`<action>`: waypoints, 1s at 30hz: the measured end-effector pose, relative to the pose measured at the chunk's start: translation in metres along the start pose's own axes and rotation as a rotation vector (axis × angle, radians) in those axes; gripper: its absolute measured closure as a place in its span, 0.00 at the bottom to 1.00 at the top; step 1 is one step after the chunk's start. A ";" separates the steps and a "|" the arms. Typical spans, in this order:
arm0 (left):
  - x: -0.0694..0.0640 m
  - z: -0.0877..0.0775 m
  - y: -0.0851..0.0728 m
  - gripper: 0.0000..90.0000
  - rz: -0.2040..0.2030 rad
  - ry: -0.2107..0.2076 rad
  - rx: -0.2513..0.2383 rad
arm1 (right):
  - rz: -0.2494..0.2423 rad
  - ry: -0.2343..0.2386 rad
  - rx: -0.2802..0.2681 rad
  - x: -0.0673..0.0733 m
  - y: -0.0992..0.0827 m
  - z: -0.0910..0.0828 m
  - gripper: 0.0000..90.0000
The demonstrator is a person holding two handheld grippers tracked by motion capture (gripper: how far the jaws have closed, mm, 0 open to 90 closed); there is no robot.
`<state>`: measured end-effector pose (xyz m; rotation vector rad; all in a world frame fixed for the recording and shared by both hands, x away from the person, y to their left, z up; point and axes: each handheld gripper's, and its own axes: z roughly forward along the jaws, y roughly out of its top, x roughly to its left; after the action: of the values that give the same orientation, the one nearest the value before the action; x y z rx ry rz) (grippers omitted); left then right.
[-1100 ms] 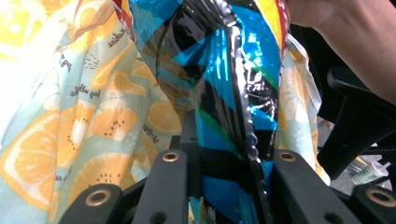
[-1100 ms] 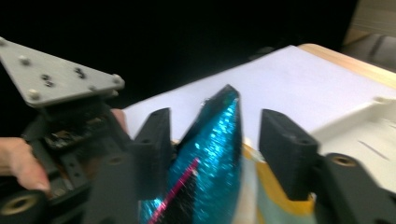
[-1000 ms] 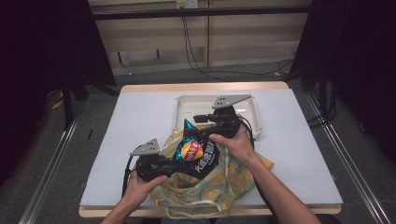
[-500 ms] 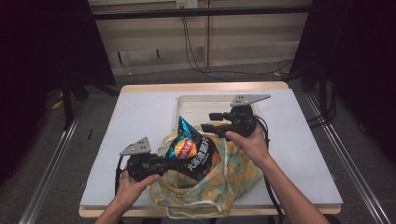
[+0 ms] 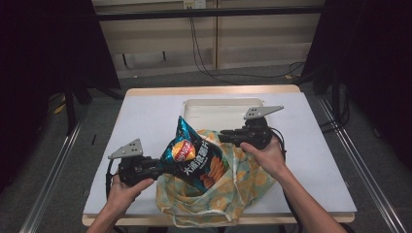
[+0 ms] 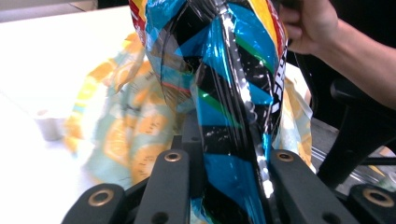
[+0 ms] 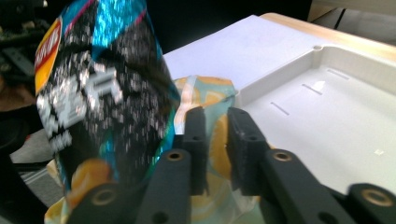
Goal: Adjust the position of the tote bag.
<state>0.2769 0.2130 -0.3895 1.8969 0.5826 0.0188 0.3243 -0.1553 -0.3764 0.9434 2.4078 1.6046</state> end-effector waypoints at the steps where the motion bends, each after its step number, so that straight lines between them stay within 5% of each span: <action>1: 0.000 -0.003 0.001 0.85 0.007 0.008 0.005 | 0.002 -0.003 0.000 -0.001 -0.001 -0.001 0.91; 14: 0.004 -0.025 0.025 0.86 0.056 0.041 -0.011 | 0.008 -0.022 0.028 -0.003 -0.036 -0.003 1.00; 20: 0.010 -0.029 0.038 0.87 0.024 0.045 -0.046 | 0.019 -0.037 0.054 -0.004 -0.055 -0.003 1.00; 24: 0.010 -0.033 0.046 0.88 0.039 0.049 -0.047 | 0.056 -0.036 0.079 -0.007 -0.068 0.003 1.00; 30: 0.014 -0.046 0.055 0.88 0.037 0.057 -0.076 | 0.029 -0.042 0.084 -0.003 -0.069 -0.001 0.99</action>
<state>0.2970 0.2432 -0.3264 1.8381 0.5775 0.1172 0.2959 -0.1753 -0.4362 1.0194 2.4615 1.4878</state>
